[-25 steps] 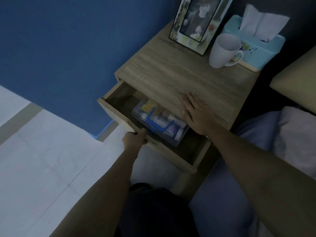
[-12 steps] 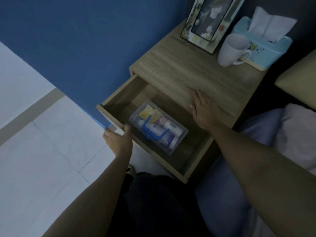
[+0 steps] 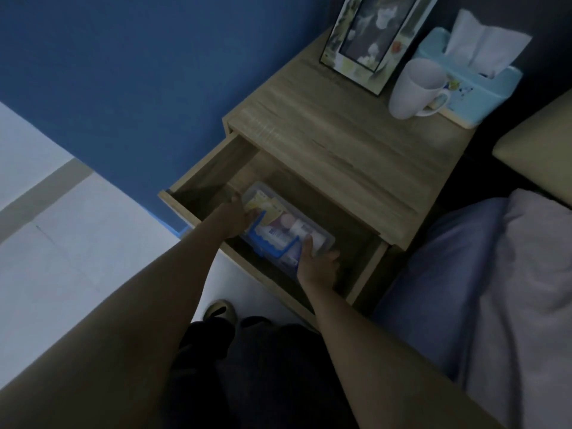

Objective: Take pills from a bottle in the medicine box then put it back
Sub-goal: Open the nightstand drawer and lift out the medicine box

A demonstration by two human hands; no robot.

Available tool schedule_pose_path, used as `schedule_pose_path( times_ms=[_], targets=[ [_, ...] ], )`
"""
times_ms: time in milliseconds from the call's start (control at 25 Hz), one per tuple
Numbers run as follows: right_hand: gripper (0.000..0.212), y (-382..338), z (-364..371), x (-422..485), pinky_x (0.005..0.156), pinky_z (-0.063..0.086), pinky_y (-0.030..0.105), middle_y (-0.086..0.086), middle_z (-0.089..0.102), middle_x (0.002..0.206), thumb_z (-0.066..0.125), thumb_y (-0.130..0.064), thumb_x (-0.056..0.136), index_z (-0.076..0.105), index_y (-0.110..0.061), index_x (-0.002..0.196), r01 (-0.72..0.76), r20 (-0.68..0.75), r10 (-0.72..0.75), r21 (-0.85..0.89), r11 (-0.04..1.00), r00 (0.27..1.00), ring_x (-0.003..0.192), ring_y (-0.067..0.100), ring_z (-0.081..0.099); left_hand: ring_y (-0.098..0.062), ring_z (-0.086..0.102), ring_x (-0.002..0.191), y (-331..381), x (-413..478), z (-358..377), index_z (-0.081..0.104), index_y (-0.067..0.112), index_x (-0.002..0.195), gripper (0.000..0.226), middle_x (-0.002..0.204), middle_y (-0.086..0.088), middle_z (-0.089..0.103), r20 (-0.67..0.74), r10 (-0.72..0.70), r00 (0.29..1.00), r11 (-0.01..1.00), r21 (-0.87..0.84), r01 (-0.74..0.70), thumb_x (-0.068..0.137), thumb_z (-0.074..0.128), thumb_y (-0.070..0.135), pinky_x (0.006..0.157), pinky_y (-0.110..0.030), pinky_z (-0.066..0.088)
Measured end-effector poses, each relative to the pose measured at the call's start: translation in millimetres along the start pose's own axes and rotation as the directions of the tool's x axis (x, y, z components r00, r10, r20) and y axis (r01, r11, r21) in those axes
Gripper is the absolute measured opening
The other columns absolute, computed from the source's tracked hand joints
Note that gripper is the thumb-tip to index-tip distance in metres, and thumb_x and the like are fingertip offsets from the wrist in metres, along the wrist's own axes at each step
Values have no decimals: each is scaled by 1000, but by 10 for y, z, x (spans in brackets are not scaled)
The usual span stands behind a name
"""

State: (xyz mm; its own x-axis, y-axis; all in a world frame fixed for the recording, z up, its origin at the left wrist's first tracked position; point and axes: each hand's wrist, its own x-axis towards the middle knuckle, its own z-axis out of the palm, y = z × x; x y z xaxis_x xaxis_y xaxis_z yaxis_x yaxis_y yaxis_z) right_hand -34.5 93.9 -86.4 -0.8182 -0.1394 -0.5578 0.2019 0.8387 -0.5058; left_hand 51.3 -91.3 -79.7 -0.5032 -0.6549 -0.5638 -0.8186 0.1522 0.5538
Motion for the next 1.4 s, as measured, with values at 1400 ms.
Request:
schedule_pose_path(
  times_ms=[1400],
  targets=[
    [66,-2157,-1585,1097,90,49,40,16,67,114,34,-65,87,62,-10,110,568,122,-556,-126,813,822,102,33,61,-35,65,105,1591,21,-1149,65,1,114,38,115,-20,68,-276,63,959,896,-408,-176,84,66,24,97,-48,50]
  ],
)
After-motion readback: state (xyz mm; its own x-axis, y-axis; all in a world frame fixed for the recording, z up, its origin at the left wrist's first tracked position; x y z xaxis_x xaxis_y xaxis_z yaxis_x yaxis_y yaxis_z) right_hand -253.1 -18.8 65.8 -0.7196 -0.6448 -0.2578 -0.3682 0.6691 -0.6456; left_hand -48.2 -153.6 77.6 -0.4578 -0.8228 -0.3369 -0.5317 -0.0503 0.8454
